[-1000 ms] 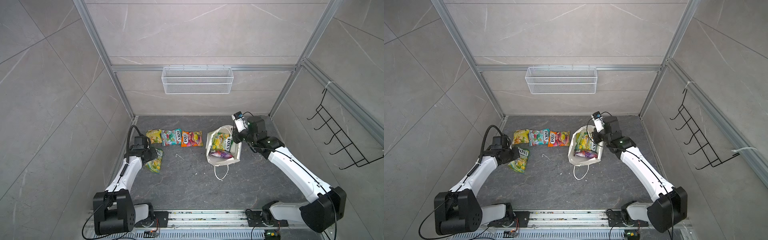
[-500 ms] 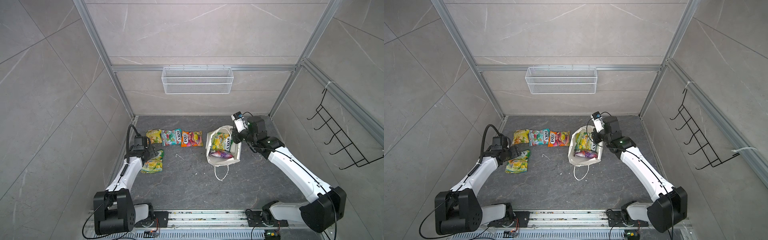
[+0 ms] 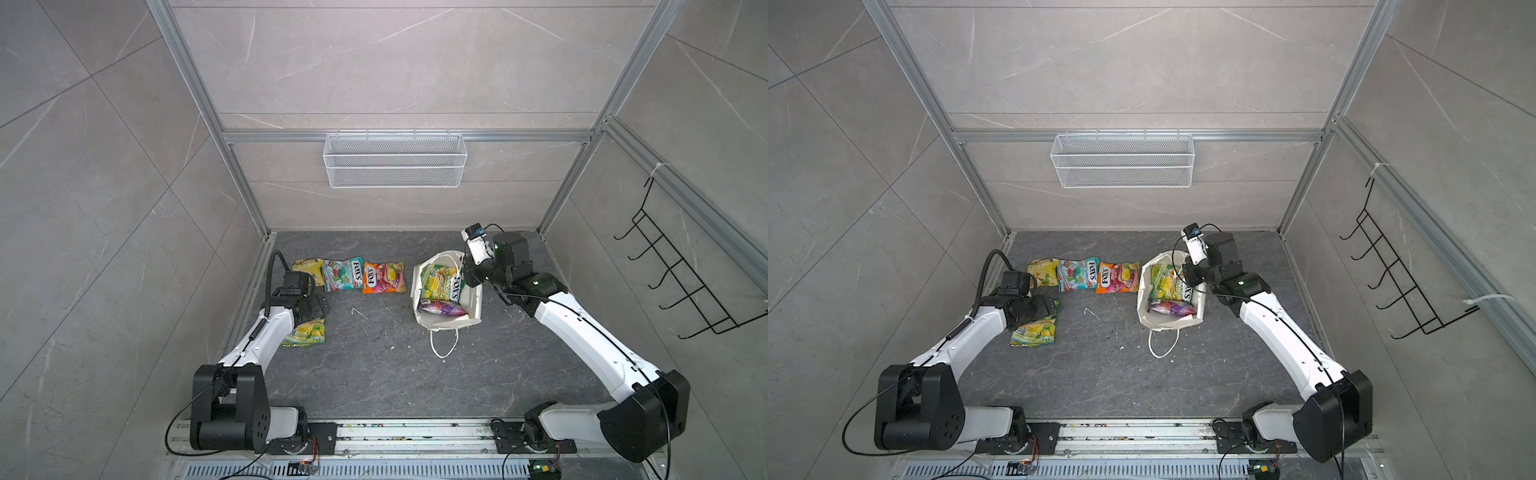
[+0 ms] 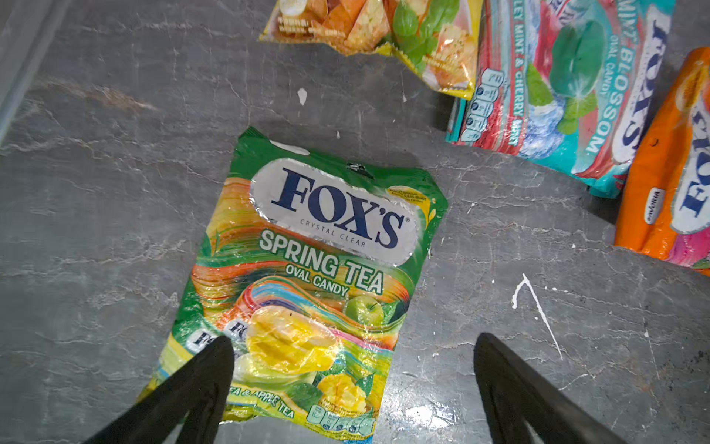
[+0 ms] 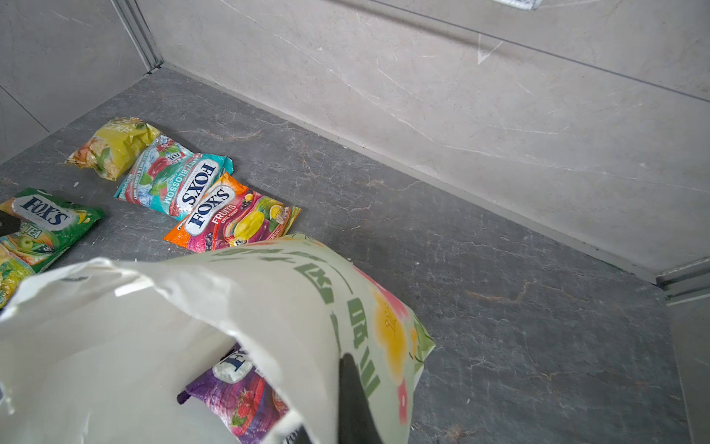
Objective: Take the snacks out of the paper bag
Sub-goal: Place the snack at the middle-left of the table, then move the snack to the middle-left of the table.
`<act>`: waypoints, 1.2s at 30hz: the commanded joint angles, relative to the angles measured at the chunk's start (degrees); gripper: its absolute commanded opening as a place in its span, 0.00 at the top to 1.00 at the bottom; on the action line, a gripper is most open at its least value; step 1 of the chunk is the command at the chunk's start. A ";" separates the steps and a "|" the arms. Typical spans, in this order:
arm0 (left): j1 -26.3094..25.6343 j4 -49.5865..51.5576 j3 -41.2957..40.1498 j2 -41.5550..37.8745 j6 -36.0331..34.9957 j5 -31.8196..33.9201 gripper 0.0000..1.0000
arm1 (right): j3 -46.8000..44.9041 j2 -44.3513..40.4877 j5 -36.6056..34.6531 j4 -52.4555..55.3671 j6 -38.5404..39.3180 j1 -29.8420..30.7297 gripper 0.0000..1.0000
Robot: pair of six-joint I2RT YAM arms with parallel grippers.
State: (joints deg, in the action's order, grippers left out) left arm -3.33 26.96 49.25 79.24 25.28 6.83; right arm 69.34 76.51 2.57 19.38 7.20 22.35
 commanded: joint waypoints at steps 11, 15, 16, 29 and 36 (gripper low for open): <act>0.43 1.77 3.86 10.07 -3.00 -1.37 0.07 | 1.35 -0.84 0.47 -3.22 -0.52 -0.06 1.00; 0.52 1.69 5.38 11.49 -6.40 -0.45 0.13 | 1.53 -0.84 0.78 -3.46 -0.70 -0.06 1.00; 0.52 1.72 5.74 11.84 -7.47 0.12 0.14 | 1.57 -0.84 0.83 -3.47 -0.70 -0.06 1.00; 0.53 -5.25 5.95 15.14 -14.93 4.55 0.20 | 1.77 -1.43 1.34 -3.20 -0.74 -0.05 1.00; 0.48 -8.07 6.72 17.00 -18.46 5.71 0.24 | 1.39 -1.98 0.99 -3.56 -0.91 0.01 1.00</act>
State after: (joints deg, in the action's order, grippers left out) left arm -3.11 20.80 54.22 94.94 9.56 11.09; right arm 69.34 76.49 2.79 19.38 7.20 22.35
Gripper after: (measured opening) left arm 0.762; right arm 0.046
